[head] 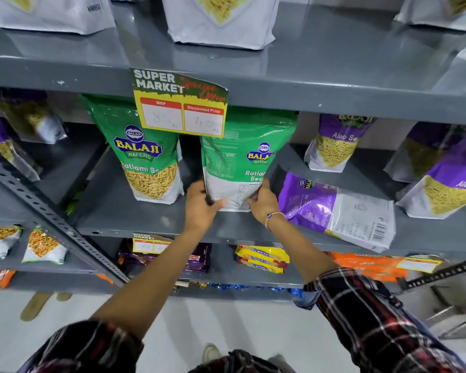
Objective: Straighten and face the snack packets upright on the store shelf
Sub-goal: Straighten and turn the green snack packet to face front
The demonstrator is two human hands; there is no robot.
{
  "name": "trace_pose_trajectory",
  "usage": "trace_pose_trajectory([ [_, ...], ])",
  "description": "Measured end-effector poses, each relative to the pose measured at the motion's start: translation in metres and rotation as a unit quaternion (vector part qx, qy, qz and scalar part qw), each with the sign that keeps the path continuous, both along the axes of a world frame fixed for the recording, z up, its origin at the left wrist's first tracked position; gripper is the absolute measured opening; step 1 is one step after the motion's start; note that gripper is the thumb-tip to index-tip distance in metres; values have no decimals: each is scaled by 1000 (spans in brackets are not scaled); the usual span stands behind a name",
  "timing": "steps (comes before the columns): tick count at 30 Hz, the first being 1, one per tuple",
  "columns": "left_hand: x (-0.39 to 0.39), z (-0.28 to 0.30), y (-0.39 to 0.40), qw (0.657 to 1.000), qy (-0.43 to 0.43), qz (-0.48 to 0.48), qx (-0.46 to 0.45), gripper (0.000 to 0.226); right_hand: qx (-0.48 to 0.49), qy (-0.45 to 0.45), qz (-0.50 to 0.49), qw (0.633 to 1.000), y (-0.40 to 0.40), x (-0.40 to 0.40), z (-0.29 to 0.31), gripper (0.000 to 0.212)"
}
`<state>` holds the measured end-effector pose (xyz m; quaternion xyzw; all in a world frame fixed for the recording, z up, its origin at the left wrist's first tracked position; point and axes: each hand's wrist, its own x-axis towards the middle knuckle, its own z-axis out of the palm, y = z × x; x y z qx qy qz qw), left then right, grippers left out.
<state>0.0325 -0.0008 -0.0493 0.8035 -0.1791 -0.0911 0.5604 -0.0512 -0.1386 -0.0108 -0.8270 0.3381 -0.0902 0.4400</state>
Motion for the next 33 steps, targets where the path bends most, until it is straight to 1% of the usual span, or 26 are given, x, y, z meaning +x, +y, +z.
trace_pose_trajectory([
  [1,-10,-2,0,999,-32,35,5,39,-2,2,-6,1000,2,0,-1,50],
  [2,-20,-4,0,997,-46,58,12,29,0,4,-9,1000,5,0,-2,50],
  [3,-29,-4,-1,997,-42,63,13,26,3,7,-11,1000,7,0,-3,50],
  [5,-39,-5,-5,998,-32,41,18,33,8,15,-15,1000,11,1,-2,50],
  [9,-36,-2,-7,997,-55,18,47,39,27,26,-28,999,19,2,1,46],
  [11,-32,-4,-5,997,-51,-3,49,40,55,6,-43,998,27,1,2,48],
  [14,-29,-9,-3,996,-46,-51,53,42,85,-42,-63,994,42,-7,-1,59],
  [17,-29,-13,-4,996,-18,-74,40,50,81,-90,-76,990,60,-20,-6,58],
  [21,-28,-8,-9,988,90,-125,-31,77,34,-96,-38,994,80,-42,-15,59],
  [23,-27,-6,-11,985,108,-131,-27,88,37,-104,-34,993,86,-53,-17,52],
  [25,-24,-3,-12,987,99,-127,-11,94,34,-90,-49,994,82,-59,-18,47],
  [27,-17,-1,-9,989,82,-120,8,86,48,-41,-52,997,71,-57,-14,44],
  [29,-12,0,-5,989,62,-131,37,76,72,14,-41,996,56,-52,-8,49],
  [31,-7,0,-1,985,51,-153,54,68,83,32,-35,995,44,-44,1,59],
  [33,0,1,3,980,47,-181,62,64,86,48,-33,995,34,-35,5,61],
])
